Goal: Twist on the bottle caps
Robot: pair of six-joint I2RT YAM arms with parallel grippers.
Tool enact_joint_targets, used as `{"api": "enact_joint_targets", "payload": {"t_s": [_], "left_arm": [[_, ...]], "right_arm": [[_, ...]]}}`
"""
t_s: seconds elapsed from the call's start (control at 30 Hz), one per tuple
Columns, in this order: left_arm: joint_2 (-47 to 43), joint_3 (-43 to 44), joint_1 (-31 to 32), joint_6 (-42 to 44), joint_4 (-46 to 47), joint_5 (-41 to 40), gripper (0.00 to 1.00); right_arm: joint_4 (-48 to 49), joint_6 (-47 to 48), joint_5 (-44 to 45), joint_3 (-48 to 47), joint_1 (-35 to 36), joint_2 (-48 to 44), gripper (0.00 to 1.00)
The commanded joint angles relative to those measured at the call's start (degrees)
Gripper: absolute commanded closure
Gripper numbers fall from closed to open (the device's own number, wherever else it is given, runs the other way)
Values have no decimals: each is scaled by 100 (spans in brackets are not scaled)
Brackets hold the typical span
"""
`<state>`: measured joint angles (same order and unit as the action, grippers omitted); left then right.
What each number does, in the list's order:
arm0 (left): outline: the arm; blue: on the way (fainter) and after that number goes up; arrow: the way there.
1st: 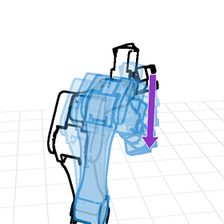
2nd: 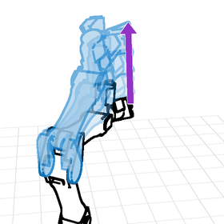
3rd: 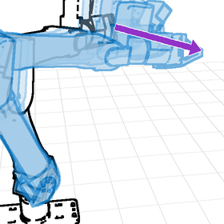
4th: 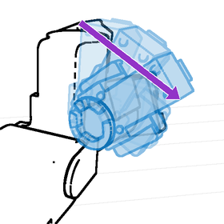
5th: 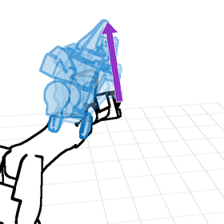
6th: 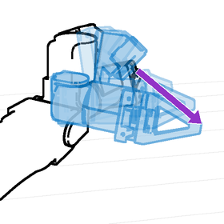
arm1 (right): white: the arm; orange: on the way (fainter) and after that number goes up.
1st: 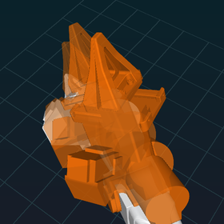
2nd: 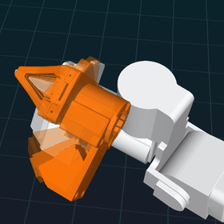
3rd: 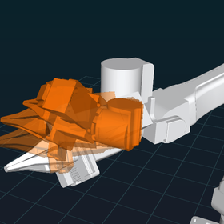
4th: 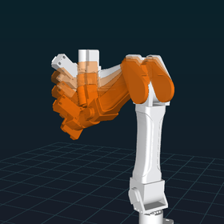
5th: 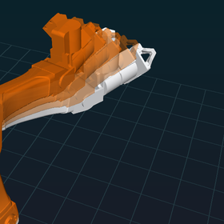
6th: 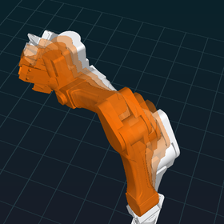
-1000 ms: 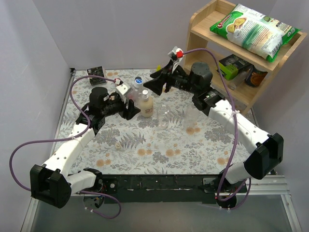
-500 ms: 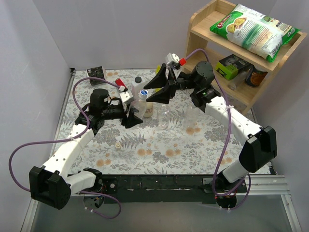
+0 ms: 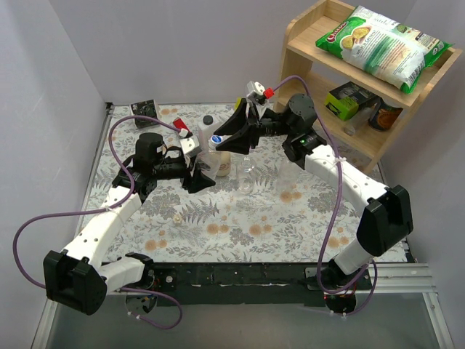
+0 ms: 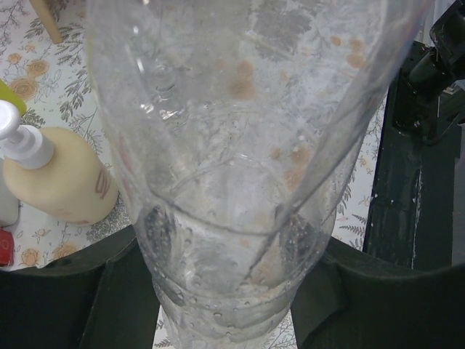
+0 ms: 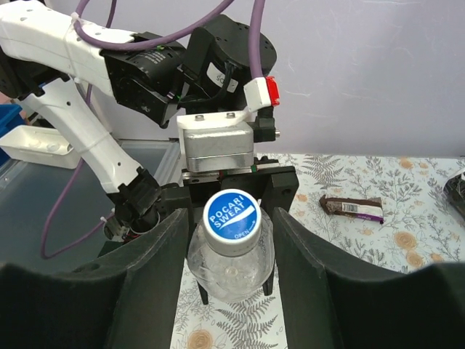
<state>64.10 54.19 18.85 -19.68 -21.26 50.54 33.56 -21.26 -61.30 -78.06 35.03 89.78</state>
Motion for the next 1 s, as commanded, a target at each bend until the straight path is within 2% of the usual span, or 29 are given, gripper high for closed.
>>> {"api": "enact_joint_targets", "payload": {"t_s": [0.0, 0.23, 0.3, 0.37, 0.4, 0.43, 0.5, 0.53, 0.67, 0.7, 0.73, 0.77, 0.8, 0.83, 0.87, 0.97], "left_arm": [[-90, 206, -13, 61, 69, 157, 100], [-117, 144, -13, 26, 69, 149, 100], [-99, 144, -13, 8, 95, 123, 100], [-99, 135, -13, -79, 165, -70, 100], [-99, 100, -13, -141, 279, -210, 100], [-108, 83, -13, -272, 349, -325, 100], [-134, 13, -13, -439, 603, -693, 100], [-143, 4, -13, -501, 649, -747, 100], [-178, -32, -13, -545, 693, -792, 100], [-196, -49, -4, -554, 702, -809, 97], [-248, -93, -13, -563, 693, -888, 71], [-266, -111, -13, -607, 693, -949, 53], [-292, -128, -13, -616, 684, -1020, 40], [-318, -155, -4, -633, 675, -1212, 10], [-388, -207, -13, -686, 658, -1379, 2], [-538, -304, -31, -634, 370, -2178, 2]], "right_arm": [[212, -28, 153, -69, 40, 84, 44], [291, -54, 197, -174, 57, 207, 55], [283, -72, 162, -200, 74, 242, 66], [56, 50, 301, -279, 145, 233, 86], [-807, 530, 590, -358, 171, 190, 94], [-1277, 778, 1532, -507, 302, 76, 99], [-2052, 1183, 2539, -605, 452, -21, 99], [-2081, 1159, 2666, -588, 531, -56, 99], [-1862, 1079, 2325, -490, 549, -66, 99], [-1879, 1106, 2315, -491, 540, -74, 99], [-1897, 1167, 2254, -517, 523, -48, 99], [-1897, 1194, 2219, -526, 505, -31, 99], [-1897, 1229, 2184, -578, 488, -22, 99], [-1915, 1307, 2157, -613, 462, 13, 99], [-1950, 1360, 2157, -649, 444, 48, 99], [-2098, 1614, 2104, -824, 374, 215, 99]]}}
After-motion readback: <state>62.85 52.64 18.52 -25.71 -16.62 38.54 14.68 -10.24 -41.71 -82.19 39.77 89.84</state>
